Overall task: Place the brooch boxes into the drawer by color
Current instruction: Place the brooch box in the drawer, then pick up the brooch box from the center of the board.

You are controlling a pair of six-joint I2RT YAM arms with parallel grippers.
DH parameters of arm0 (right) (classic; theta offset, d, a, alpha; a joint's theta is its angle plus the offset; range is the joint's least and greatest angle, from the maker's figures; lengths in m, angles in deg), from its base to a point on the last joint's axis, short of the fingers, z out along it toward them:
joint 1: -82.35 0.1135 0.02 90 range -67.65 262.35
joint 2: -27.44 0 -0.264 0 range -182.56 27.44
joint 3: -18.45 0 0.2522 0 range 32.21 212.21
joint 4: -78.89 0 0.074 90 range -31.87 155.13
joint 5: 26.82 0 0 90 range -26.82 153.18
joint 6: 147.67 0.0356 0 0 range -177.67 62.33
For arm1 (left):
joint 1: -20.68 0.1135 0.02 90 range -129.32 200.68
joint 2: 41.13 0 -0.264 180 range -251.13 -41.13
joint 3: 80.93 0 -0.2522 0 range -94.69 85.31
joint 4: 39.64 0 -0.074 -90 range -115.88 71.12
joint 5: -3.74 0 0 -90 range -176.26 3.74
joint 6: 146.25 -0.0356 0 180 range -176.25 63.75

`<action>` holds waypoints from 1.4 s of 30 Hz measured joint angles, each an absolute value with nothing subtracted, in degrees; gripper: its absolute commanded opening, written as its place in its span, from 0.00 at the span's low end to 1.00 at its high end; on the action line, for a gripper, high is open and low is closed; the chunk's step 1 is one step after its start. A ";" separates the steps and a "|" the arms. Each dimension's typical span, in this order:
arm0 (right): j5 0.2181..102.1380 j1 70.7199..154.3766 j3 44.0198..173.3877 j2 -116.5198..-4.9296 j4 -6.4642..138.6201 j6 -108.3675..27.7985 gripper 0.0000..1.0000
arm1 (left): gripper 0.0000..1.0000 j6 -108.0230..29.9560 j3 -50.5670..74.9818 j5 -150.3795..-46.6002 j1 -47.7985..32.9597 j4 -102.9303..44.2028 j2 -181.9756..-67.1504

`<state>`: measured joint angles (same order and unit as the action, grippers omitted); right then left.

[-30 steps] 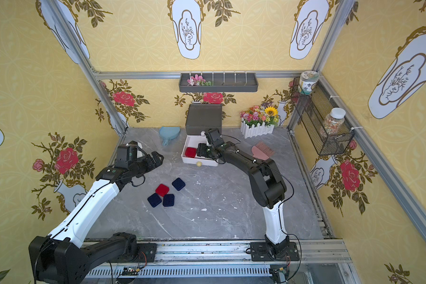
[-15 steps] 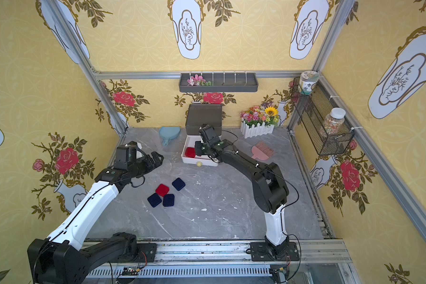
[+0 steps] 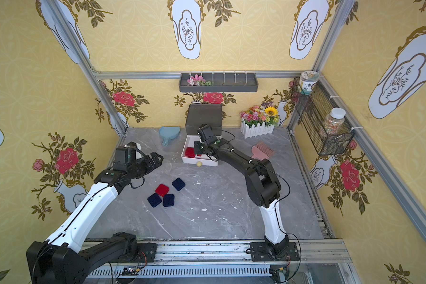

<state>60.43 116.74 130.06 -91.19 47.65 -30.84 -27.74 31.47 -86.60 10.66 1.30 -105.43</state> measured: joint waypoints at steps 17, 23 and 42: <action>63.43 116.67 120.20 -82.27 49.55 -30.73 0.35 | 1.00 -28.59 31.58 -87.56 10.92 1.73 -107.17; 64.72 120.83 113.75 -74.93 53.12 -30.88 0.48 | 1.00 -29.93 32.30 -87.32 10.92 4.14 -112.75; 65.20 122.51 93.60 -62.49 56.53 -27.69 0.53 | 1.00 -30.74 32.74 -84.94 8.04 9.89 -128.44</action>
<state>65.20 122.51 93.60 -62.49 56.53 -27.69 -30.74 32.74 -84.94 8.04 9.89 -128.44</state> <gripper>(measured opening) 0.531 0.999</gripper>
